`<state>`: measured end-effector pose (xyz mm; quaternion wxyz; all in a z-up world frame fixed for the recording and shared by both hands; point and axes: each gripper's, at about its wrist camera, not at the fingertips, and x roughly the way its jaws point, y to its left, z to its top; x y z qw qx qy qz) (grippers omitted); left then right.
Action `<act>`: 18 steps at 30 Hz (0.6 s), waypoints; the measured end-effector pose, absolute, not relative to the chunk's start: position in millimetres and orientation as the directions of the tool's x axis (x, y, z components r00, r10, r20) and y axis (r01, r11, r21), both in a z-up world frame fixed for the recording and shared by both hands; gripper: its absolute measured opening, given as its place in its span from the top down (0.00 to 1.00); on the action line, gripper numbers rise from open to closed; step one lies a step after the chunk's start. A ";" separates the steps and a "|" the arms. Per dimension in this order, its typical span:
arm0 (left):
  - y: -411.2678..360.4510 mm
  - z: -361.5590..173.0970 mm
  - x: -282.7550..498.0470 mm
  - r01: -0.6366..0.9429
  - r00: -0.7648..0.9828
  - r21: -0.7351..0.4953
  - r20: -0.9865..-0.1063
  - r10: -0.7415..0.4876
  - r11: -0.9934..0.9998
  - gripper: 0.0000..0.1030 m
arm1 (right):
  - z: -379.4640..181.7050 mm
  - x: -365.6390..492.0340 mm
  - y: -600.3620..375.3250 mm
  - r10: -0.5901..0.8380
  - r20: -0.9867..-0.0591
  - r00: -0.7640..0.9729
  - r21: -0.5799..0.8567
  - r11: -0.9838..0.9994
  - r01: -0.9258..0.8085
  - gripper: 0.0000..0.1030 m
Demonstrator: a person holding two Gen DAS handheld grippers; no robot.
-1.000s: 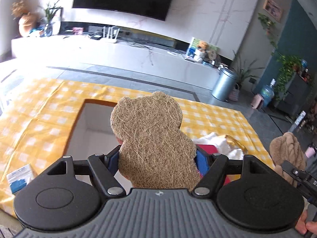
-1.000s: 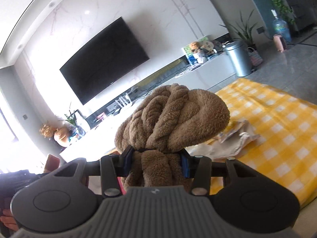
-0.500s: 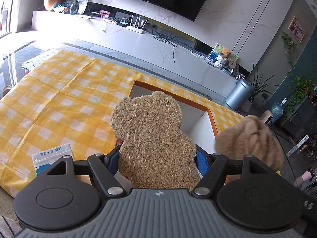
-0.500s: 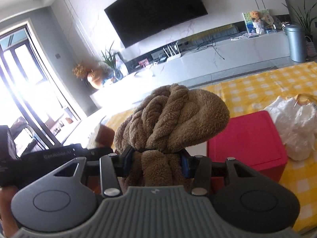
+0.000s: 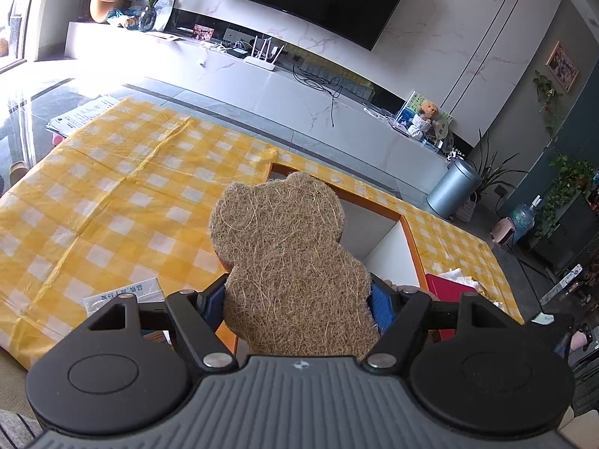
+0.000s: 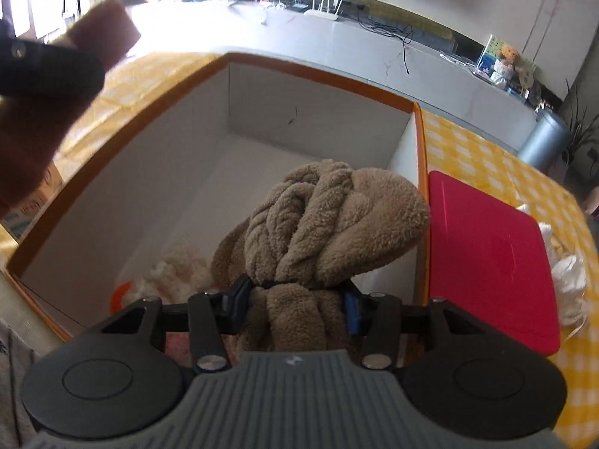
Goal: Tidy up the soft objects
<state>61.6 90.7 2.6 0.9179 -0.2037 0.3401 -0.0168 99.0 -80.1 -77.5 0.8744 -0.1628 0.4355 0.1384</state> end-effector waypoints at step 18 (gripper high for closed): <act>102.3 -2.2 64.5 -0.119 0.757 -0.437 -0.621 -0.203 0.892 0.18 | -93.0 123.8 -75.1 0.193 -0.931 0.308 0.028 0.883 -0.468 0.52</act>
